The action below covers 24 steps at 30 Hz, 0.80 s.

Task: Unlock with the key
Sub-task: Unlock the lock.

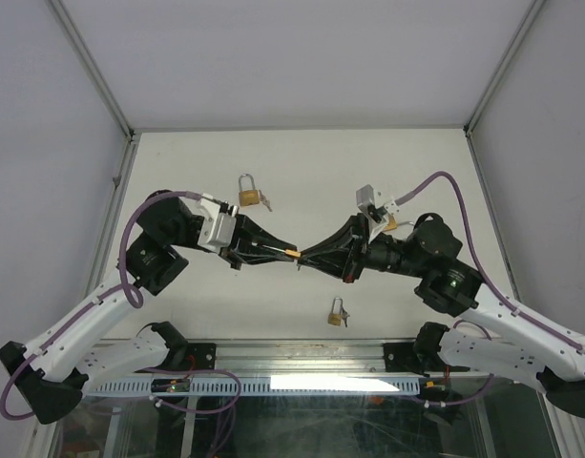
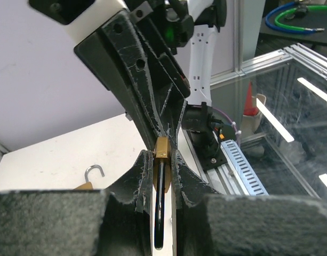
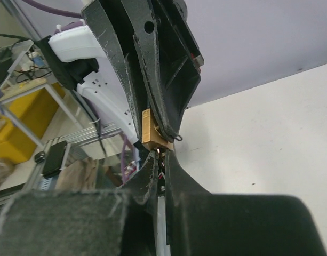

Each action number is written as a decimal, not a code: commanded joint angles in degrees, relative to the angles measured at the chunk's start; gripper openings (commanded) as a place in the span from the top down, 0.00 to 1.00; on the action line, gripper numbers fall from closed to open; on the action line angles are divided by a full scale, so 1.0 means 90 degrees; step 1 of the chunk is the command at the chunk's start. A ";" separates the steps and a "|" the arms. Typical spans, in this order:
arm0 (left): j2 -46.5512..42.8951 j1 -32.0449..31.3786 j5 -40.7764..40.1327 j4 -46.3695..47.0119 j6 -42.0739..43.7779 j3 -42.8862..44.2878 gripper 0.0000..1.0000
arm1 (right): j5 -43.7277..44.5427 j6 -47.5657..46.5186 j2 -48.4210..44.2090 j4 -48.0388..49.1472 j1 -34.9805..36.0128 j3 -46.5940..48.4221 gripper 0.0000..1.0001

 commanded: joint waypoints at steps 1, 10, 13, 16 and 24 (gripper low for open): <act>0.0309 -0.0219 -0.0475 -0.0753 0.1386 -0.0075 1.00 | -0.1190 0.1158 0.0342 0.0868 0.0238 0.0374 1.00; -0.0003 -0.0270 -0.0558 -0.1156 0.2547 -0.0272 1.00 | -0.0597 0.1739 0.0276 0.1010 0.0214 0.0269 1.00; -0.0023 -0.0270 -0.0616 -0.1137 0.2232 -0.0263 1.00 | -0.0479 0.1520 0.0255 0.0864 0.0220 0.0330 1.00; -0.0006 -0.0225 -0.1225 -0.0790 0.0885 -0.0283 1.00 | -0.0216 0.0381 0.0090 0.0025 0.0214 0.0440 0.82; -0.0169 -0.0013 -0.1129 0.0410 -0.1875 -0.0709 1.00 | 0.0612 -0.2225 -0.0411 -0.0734 0.0223 -0.0279 0.21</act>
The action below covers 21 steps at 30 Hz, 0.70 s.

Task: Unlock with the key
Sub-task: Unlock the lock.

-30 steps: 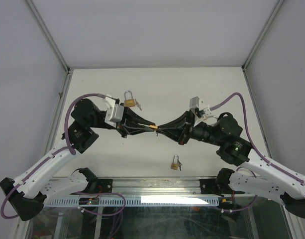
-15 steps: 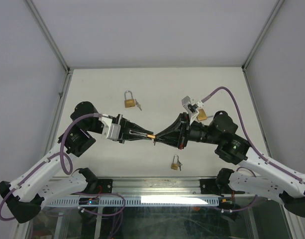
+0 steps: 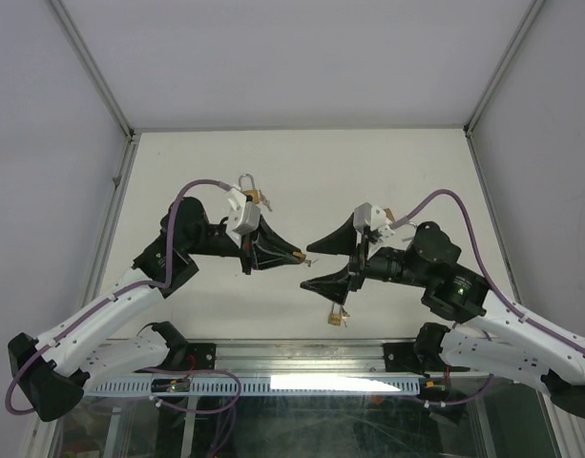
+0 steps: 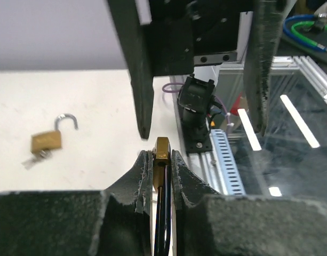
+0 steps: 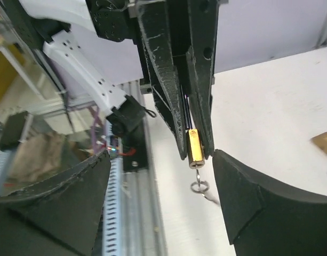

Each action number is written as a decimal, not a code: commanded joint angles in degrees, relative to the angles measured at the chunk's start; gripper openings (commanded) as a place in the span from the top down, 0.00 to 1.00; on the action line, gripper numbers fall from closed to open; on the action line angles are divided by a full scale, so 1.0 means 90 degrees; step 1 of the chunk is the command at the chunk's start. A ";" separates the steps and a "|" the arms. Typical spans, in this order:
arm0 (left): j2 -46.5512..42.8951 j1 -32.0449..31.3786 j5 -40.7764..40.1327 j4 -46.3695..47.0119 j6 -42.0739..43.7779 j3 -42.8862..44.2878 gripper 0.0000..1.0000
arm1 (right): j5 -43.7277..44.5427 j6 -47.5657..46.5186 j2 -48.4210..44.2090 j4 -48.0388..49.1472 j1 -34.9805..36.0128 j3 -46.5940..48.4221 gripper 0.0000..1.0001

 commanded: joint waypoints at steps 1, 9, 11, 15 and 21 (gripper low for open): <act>-0.0099 0.0065 -0.0283 0.0867 -0.1566 -0.0086 1.00 | -0.0002 -0.1624 -0.0017 0.0412 0.0051 -0.0267 0.22; -0.0139 0.0071 0.0050 0.1095 -0.1906 -0.0157 1.00 | -0.0324 -0.2141 0.0326 0.0520 0.0051 -0.0210 0.38; -0.0155 0.0070 0.0060 0.1140 -0.1947 -0.0221 1.00 | -0.0268 -0.2213 0.0313 0.0601 0.0051 -0.0281 0.43; -0.0156 0.0072 0.0086 0.1281 -0.1981 -0.0287 1.00 | -0.0238 -0.2212 0.0401 0.0664 0.0046 -0.0290 0.48; -0.0120 0.0070 0.0168 0.1170 -0.1888 -0.0213 1.00 | 0.0025 -0.2124 0.0276 0.0830 0.0043 -0.0438 0.40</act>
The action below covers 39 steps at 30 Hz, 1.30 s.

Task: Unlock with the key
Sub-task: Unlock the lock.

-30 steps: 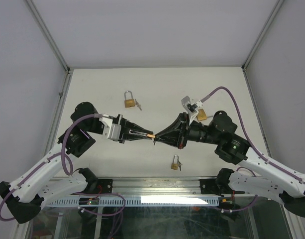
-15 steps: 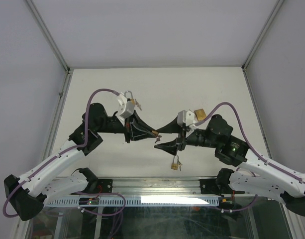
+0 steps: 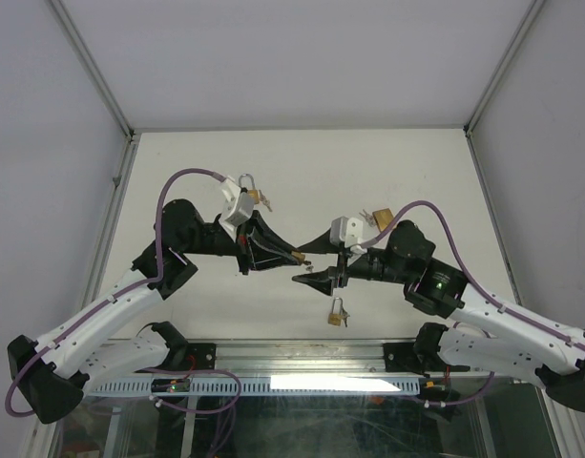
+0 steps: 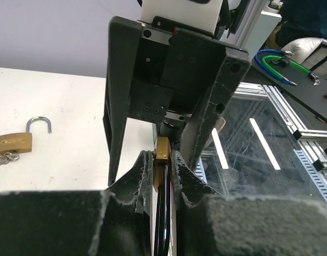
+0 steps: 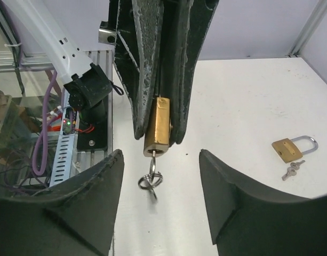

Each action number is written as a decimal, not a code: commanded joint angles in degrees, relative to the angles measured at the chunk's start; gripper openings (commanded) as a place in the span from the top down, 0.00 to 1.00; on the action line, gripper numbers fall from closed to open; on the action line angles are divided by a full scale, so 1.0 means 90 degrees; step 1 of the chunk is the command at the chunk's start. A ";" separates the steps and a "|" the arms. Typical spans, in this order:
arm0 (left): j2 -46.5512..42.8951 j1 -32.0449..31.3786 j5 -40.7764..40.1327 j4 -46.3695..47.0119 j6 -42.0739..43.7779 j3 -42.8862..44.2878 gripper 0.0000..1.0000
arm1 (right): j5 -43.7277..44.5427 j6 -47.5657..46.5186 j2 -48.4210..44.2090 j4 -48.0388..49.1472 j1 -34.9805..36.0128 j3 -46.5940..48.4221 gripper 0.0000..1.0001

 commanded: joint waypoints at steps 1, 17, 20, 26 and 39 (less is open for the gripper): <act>-0.0073 -0.0030 0.0130 0.0365 -0.0081 0.0058 1.00 | -0.0025 0.0012 -0.0206 0.0592 0.0019 -0.0091 0.47; 0.0013 -0.0044 0.0074 0.0266 0.0054 0.0100 1.00 | -0.0011 0.0313 -0.0008 0.0546 0.0024 0.0282 0.58; 0.0013 -0.0042 0.0095 0.0261 0.0074 0.0112 1.00 | 0.0014 0.0348 -0.0008 0.0594 0.0019 0.0262 0.59; 0.0052 -0.0041 0.0132 0.0205 0.0113 0.0132 1.00 | 0.0013 0.0392 0.0012 0.0635 0.0019 0.0296 0.77; 0.0033 -0.0056 0.0066 0.0178 0.0208 0.0086 1.00 | 0.0031 0.0582 0.0116 0.0779 0.0019 0.0366 0.79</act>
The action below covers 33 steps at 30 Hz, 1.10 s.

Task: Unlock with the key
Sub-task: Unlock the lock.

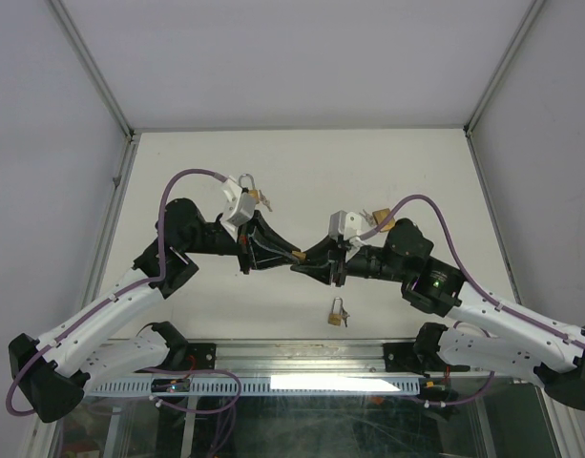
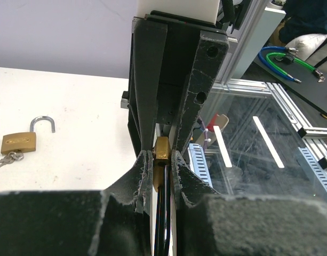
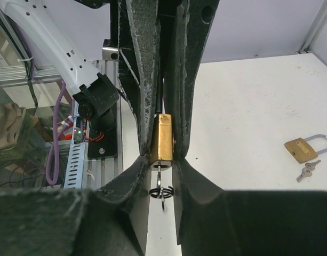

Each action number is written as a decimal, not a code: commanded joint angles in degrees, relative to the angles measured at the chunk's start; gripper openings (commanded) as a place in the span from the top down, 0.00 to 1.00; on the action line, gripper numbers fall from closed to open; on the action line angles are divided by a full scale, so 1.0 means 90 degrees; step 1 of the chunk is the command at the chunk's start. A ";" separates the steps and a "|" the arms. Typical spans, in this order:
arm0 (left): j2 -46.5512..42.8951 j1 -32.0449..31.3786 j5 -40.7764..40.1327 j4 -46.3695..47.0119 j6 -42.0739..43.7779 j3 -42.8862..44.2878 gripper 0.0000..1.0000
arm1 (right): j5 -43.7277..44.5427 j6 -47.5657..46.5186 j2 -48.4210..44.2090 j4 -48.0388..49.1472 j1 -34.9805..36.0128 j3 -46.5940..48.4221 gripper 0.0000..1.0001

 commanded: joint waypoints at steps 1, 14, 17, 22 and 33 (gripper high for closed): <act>-0.0031 -0.0059 0.0050 0.0209 0.0050 0.0084 1.00 | 0.0017 0.0096 0.0005 0.0553 0.0019 0.0361 0.83; -0.0007 -0.0067 -0.0087 0.0079 0.0251 -0.0058 1.00 | 0.0281 0.0642 -0.0249 0.1229 0.0010 0.0119 1.00; -0.0021 -0.0067 -0.0245 0.0074 0.0196 -0.0053 1.00 | 0.0396 0.0742 -0.0304 0.1159 0.0001 0.0091 1.00; -0.0026 -0.0070 -0.0119 0.0168 0.0087 -0.0076 0.74 | 0.0499 0.0896 -0.0328 0.1187 -0.0031 -0.0053 1.00; -0.0220 0.0055 0.0174 -0.0144 0.0835 0.0081 0.02 | 0.0576 0.1051 -0.0392 0.1154 -0.0234 -0.0192 1.00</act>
